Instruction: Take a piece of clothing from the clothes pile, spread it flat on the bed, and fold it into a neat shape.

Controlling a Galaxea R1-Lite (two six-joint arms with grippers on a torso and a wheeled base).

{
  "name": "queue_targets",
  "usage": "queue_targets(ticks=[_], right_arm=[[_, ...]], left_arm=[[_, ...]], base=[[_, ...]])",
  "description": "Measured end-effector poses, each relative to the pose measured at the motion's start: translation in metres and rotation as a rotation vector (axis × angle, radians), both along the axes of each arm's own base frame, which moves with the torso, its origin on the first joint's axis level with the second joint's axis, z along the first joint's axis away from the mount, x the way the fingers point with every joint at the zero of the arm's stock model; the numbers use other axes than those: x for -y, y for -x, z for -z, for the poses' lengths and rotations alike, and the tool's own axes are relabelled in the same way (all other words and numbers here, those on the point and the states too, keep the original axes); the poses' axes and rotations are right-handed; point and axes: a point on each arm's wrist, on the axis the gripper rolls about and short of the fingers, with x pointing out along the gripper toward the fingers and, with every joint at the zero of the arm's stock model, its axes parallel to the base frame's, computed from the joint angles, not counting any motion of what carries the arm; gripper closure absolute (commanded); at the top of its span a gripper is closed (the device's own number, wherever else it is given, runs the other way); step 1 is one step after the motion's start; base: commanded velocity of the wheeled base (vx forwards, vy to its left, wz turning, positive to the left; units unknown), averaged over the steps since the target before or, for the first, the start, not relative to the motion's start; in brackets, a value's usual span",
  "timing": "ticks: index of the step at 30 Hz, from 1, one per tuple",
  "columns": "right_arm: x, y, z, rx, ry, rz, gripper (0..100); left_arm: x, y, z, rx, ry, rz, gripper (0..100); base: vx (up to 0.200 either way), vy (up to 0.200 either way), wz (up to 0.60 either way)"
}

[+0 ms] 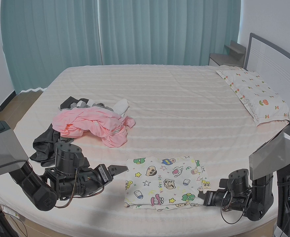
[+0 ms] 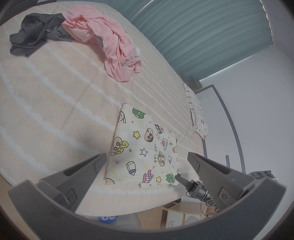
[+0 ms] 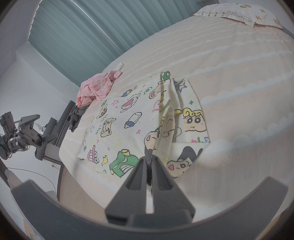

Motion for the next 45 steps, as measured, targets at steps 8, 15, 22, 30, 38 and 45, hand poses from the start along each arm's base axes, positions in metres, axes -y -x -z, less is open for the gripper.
queue_targets(ticks=[8, 15, 22, 30, 38, 45], right_arm=[[0.004, 0.007, -0.007, 0.000, 0.010, 0.000, 100], [0.007, 0.009, -0.009, 0.001, 0.019, -0.004, 0], [0.010, 0.012, -0.010, 0.004, 0.041, -0.006, 0], [0.016, -0.007, -0.036, 0.131, 0.008, 0.054, 0], [0.003, -0.066, -0.051, 0.178, -0.026, 0.077, 0], [-0.010, -0.120, -0.039, 0.195, -0.043, 0.080, 0]], left_arm=[[0.000, 0.000, 0.001, -0.003, -0.002, -0.001, 0], [0.000, 0.000, 0.001, -0.005, -0.004, -0.002, 0], [0.000, 0.000, 0.002, -0.011, -0.002, 0.000, 0], [0.001, 0.000, 0.006, -0.036, 0.022, 0.004, 0], [0.002, -0.001, 0.006, -0.032, 0.065, 0.013, 0], [0.001, 0.001, 0.010, -0.015, 0.096, 0.022, 0]], base=[[0.000, 0.000, 0.00], [0.000, 0.000, 0.00], [0.000, 0.000, 0.00], [0.000, 0.000, 0.00], [0.000, 0.000, 0.00], [0.000, 0.000, 0.00]])
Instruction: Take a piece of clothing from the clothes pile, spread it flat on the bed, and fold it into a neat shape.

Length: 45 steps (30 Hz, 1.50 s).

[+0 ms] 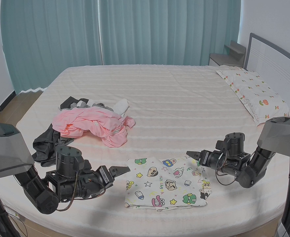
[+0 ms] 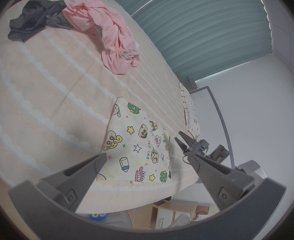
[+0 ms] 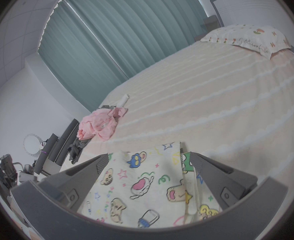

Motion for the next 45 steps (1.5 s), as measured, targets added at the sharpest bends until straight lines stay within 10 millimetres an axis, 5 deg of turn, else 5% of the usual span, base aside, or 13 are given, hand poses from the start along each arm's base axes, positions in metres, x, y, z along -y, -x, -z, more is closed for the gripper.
queue_targets(ticks=[7, 17, 18, 45], right_arm=[[-0.001, -0.019, 0.030, -0.047, 0.022, -0.002, 0], [-0.003, -0.026, 0.044, -0.052, 0.039, -0.011, 0], [-0.003, -0.027, 0.045, -0.050, 0.043, -0.014, 100], [0.015, -0.020, 0.044, -0.043, 0.050, 0.027, 100]], left_arm=[[-0.003, 0.000, 0.008, -0.017, 0.000, -0.008, 0], [-0.004, 0.000, 0.011, -0.027, -0.004, -0.010, 0], [-0.004, 0.000, 0.011, -0.027, -0.004, -0.010, 0], [-0.004, -0.001, 0.015, -0.038, -0.012, -0.012, 0]], base=[[0.000, 0.000, 0.00], [0.000, 0.000, 0.00], [0.000, 0.000, 0.00], [0.000, 0.000, 0.00]])
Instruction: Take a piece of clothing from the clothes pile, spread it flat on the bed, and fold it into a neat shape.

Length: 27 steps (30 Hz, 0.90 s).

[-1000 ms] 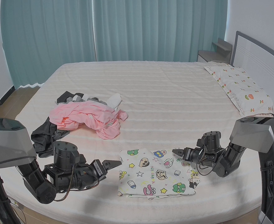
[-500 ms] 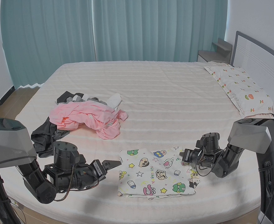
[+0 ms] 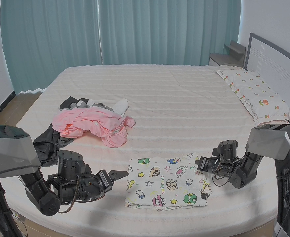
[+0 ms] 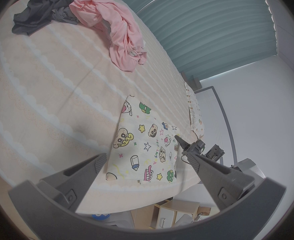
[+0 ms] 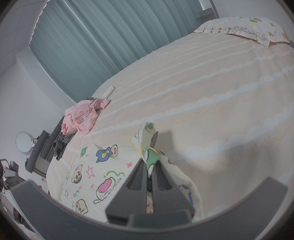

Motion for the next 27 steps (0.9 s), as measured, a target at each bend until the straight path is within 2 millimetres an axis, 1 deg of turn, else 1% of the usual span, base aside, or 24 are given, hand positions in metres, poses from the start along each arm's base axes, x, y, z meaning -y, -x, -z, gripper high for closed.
queue_targets(ticks=[10, 11, 21, 27], right_arm=[[0.005, 0.000, -0.004, 0.000, -0.002, 0.014, 100], [0.005, 0.000, -0.004, -0.002, -0.001, 0.015, 0], [0.011, 0.007, -0.006, -0.015, 0.003, 0.035, 0], [0.015, 0.020, -0.014, -0.033, 0.025, 0.060, 0]], left_arm=[[0.000, 0.000, 0.000, -0.002, -0.001, 0.000, 0], [0.000, 0.000, 0.000, -0.001, -0.001, 0.000, 0], [0.001, -0.001, 0.000, 0.014, -0.015, -0.012, 0], [0.006, -0.007, -0.004, 0.065, -0.053, -0.085, 0]], base=[[0.000, 0.000, 0.00], [0.000, 0.000, 0.00], [0.000, 0.000, 0.00], [0.000, 0.000, 0.00]])
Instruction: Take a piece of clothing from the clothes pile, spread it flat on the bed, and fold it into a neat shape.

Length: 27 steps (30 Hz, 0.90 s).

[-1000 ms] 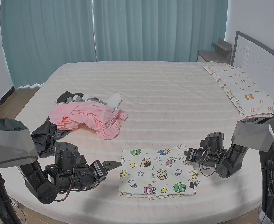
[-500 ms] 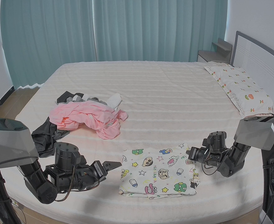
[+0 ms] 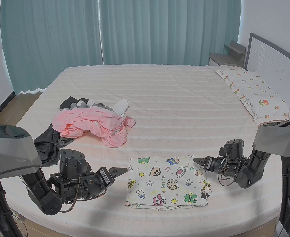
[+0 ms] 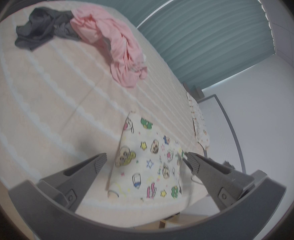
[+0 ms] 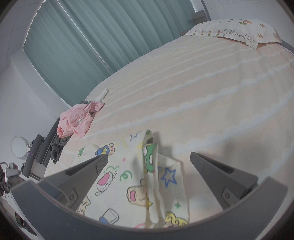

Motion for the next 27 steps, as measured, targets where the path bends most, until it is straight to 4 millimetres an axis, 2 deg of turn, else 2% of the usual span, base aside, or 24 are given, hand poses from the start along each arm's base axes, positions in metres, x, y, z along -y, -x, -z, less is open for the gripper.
queue_targets(ticks=[5, 11, 12, 13, 17, 24, 27], right_arm=[[0.006, 0.022, -0.003, -0.052, -0.002, 0.014, 0], [0.006, 0.034, -0.001, -0.068, -0.012, 0.012, 0], [0.005, 0.037, 0.001, -0.062, -0.013, 0.006, 0], [0.004, 0.038, 0.001, -0.061, -0.012, 0.005, 0], [0.001, 0.042, 0.009, -0.070, -0.001, -0.011, 0], [-0.005, 0.044, 0.020, -0.085, 0.023, -0.042, 0], [-0.008, 0.043, 0.023, -0.080, 0.035, -0.060, 0]], left_arm=[[0.013, -0.016, -0.006, 0.069, -0.074, -0.014, 0], [0.026, -0.034, -0.003, 0.081, -0.131, 0.027, 0], [0.034, -0.047, 0.009, 0.086, -0.178, 0.056, 0], [0.034, -0.049, 0.011, 0.087, -0.186, 0.062, 0], [0.042, -0.064, 0.040, 0.122, -0.319, 0.147, 0], [0.047, -0.077, 0.072, 0.125, -0.391, 0.202, 0], [0.049, -0.079, 0.079, 0.121, -0.398, 0.210, 0]], base=[[0.000, 0.000, 0.00], [0.000, 0.000, 0.00], [0.000, 0.000, 0.00], [0.000, 0.000, 0.00], [0.000, 0.000, 0.00], [0.000, 0.000, 0.00], [0.000, 0.000, 0.00]])
